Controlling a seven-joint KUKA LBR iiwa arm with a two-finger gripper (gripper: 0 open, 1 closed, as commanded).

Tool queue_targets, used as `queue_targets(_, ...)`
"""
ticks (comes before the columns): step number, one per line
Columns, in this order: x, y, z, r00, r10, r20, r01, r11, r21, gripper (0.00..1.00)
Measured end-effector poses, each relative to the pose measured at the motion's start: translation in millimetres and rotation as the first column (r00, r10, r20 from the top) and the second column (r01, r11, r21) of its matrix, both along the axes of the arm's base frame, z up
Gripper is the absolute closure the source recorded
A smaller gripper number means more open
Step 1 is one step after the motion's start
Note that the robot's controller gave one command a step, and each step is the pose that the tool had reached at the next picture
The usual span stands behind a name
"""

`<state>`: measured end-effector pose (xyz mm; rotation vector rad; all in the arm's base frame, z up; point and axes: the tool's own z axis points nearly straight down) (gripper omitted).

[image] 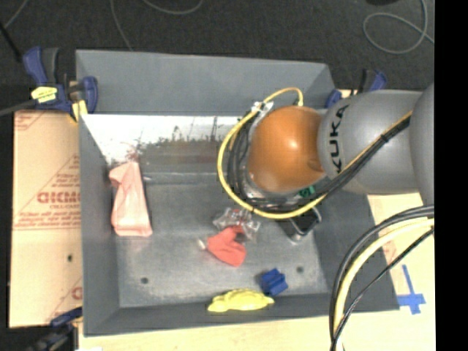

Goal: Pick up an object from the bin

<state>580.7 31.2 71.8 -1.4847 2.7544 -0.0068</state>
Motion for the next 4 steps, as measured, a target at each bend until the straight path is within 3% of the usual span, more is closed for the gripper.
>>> queue_targets(2,-1.3,0,4,1.000,-0.001,-0.003,0.001,1.000,0.000,1.00)
queue_targets(3,-3.4,0,24,1.000,-0.001,-0.012,0.001,1.000,0.000,1.00)
queue_targets(4,-1.9,0,49,1.000,0.000,-0.007,0.000,1.000,0.000,1.00)
